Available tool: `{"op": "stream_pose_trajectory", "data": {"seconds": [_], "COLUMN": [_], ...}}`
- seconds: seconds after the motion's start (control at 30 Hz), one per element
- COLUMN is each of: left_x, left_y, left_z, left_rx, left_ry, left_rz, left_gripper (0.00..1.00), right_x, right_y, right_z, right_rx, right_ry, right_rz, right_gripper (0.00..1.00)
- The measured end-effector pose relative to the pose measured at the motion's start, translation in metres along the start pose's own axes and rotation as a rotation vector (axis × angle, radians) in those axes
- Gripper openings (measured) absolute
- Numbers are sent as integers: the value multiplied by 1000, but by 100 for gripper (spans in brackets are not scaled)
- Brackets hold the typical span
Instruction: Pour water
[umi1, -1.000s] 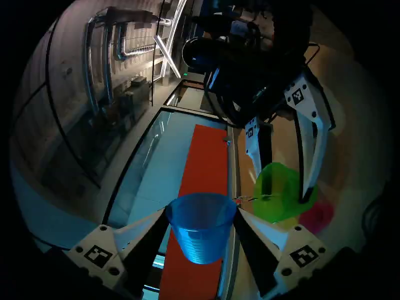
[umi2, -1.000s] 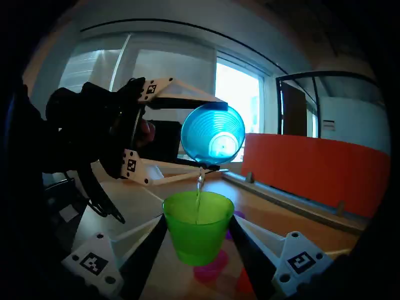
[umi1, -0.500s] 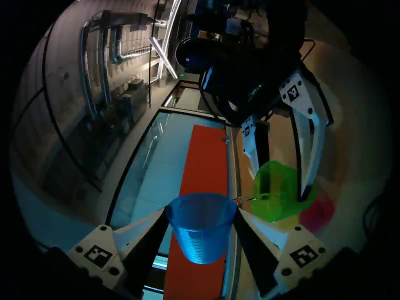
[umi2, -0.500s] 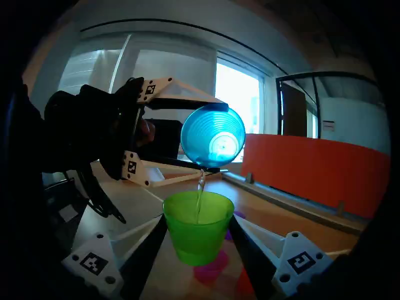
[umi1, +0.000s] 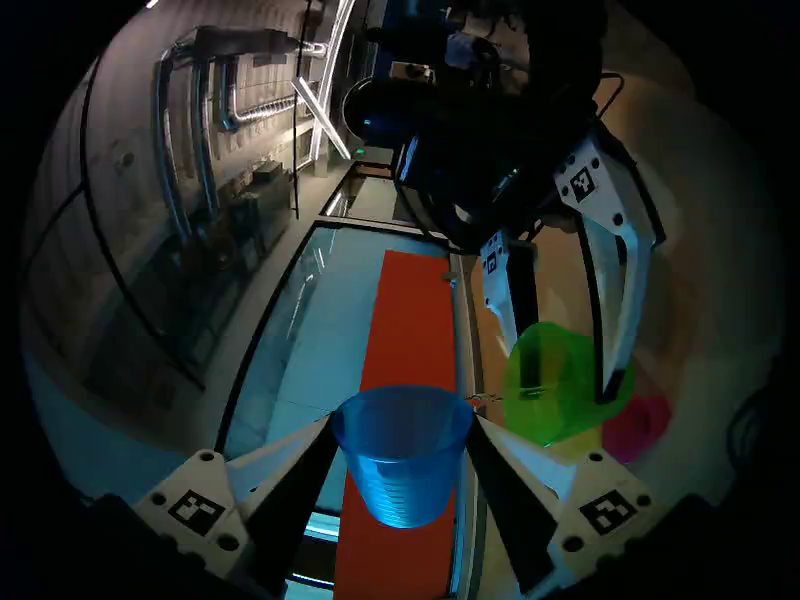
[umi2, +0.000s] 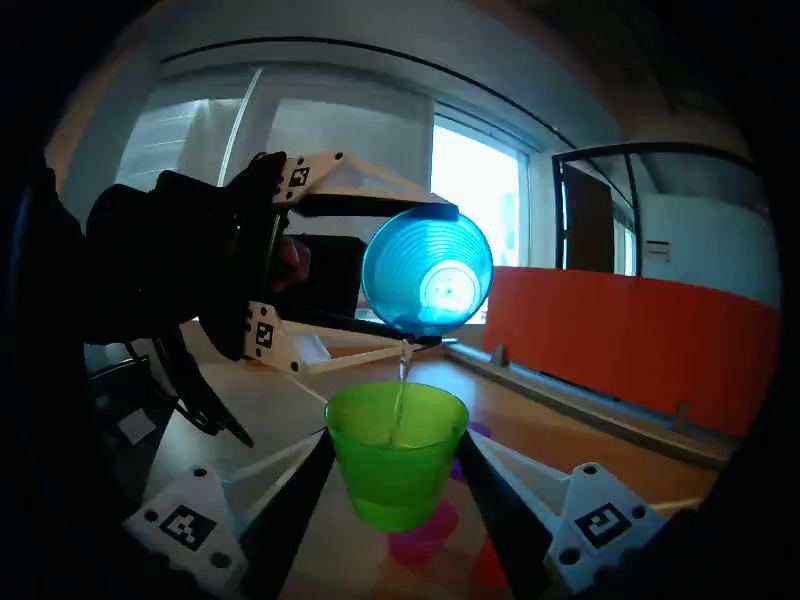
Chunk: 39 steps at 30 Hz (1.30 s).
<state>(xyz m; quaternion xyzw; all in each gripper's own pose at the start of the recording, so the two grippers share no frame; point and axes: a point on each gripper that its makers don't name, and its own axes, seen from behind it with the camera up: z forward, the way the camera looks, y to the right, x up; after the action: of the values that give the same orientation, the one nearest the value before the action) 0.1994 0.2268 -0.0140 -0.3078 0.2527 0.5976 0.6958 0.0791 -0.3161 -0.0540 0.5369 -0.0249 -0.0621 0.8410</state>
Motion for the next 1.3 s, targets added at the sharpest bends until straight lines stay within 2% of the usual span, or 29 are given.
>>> {"op": "stream_pose_trajectory", "data": {"seconds": [0.8,1.3], "left_x": [0,1], "left_y": [0,-6], "left_z": [2,1], "left_rx": [-12,4], "left_ry": [4,2], "left_rz": [51,73], "left_gripper": [87,87], "right_x": [-1,1], "right_y": [1,2], "right_z": [2,2], "right_rx": [-2,-5], "right_ry": [3,5], "right_rz": [3,-2], "right_gripper": [88,88]}}
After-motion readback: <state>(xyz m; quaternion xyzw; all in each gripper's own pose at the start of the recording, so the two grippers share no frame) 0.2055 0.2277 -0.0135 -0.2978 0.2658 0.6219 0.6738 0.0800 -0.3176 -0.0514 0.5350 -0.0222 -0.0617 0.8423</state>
